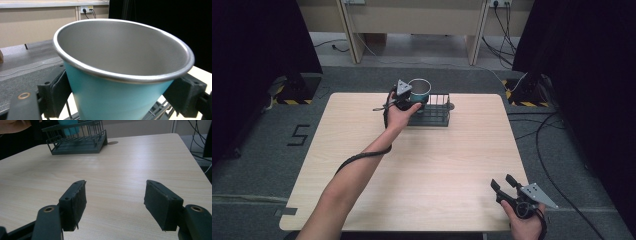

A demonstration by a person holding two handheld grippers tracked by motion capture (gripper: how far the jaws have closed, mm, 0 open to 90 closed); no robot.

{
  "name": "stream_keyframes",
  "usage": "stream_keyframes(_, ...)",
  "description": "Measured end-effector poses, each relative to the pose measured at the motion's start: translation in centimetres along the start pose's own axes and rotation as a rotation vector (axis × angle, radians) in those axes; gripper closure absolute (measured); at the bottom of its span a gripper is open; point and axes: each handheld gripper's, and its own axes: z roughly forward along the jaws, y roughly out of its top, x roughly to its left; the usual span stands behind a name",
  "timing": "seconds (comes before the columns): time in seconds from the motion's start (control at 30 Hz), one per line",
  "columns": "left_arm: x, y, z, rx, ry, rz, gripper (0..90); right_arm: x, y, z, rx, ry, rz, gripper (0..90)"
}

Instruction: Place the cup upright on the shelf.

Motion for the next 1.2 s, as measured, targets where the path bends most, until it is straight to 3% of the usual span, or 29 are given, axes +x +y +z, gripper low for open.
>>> stream_keyframes(0.9,0.1,-1.1,0.8,0.038,0.007,-0.022,15.0,0.0,0.0,0.0,0.002,0.003,-0.002,34.4)
stream_keyframes(1.2,0.1,-1.2,0.9,0.044,0.006,-0.011,15.0,0.0,0.0,0.0,0.004,0.003,-0.005,34.4)
